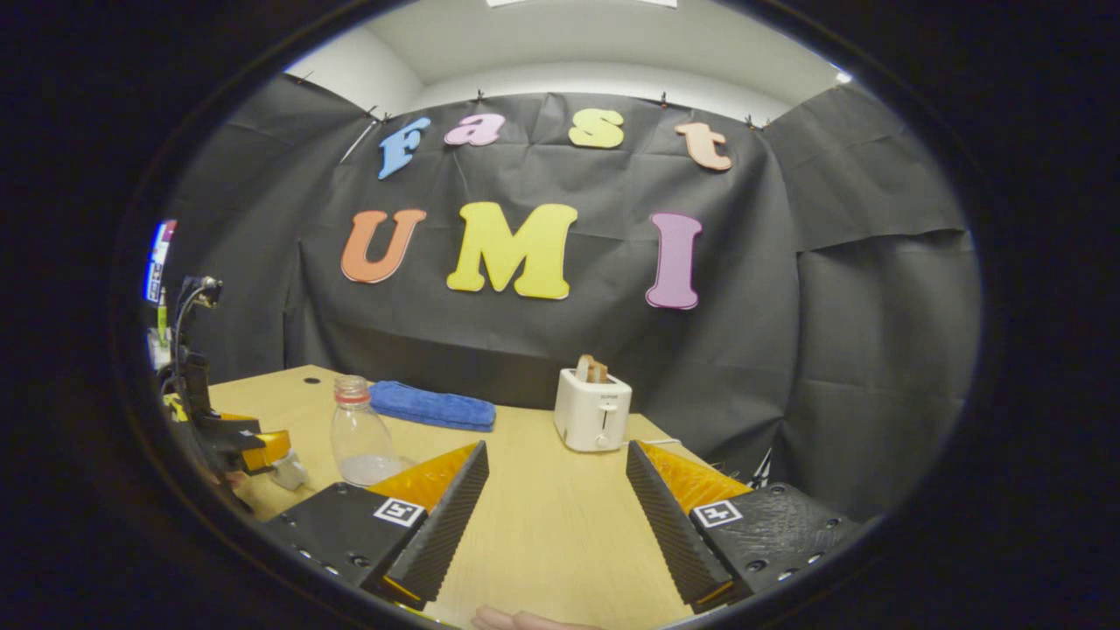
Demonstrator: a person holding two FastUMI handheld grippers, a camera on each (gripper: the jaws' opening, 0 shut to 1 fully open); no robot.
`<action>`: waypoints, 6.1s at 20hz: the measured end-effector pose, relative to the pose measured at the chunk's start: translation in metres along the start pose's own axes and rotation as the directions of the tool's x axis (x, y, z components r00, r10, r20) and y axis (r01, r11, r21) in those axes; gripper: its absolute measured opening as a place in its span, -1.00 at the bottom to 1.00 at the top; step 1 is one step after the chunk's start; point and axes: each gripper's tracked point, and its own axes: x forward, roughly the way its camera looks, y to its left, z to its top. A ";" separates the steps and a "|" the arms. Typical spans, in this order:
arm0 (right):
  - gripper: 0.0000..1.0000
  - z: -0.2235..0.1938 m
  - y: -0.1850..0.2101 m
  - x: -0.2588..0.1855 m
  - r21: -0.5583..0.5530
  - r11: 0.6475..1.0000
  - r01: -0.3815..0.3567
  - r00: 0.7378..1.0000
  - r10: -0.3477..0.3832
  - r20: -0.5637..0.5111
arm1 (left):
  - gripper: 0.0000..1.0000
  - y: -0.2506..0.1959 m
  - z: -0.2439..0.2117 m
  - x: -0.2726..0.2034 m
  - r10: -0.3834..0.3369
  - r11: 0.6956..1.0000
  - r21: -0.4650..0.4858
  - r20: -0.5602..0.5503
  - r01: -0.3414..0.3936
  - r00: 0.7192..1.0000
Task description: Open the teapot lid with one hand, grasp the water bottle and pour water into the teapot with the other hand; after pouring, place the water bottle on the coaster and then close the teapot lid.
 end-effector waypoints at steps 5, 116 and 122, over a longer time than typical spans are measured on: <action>0.94 -0.004 0.009 0.000 -0.011 1.000 -0.015 1.000 0.015 -0.013 | -0.03 0.001 -0.004 0.006 0.000 0.999 0.041 -0.009 0.000 1.000; 0.48 -0.020 0.241 0.049 -0.866 -0.378 0.327 0.941 0.216 0.261 | -0.94 0.119 0.093 -0.090 -0.001 0.996 0.090 0.107 -0.008 0.994; 0.49 -0.012 0.243 0.051 -0.842 -0.396 0.367 0.926 0.239 0.291 | -0.94 0.120 0.093 -0.091 -0.003 0.996 0.094 0.105 -0.007 0.994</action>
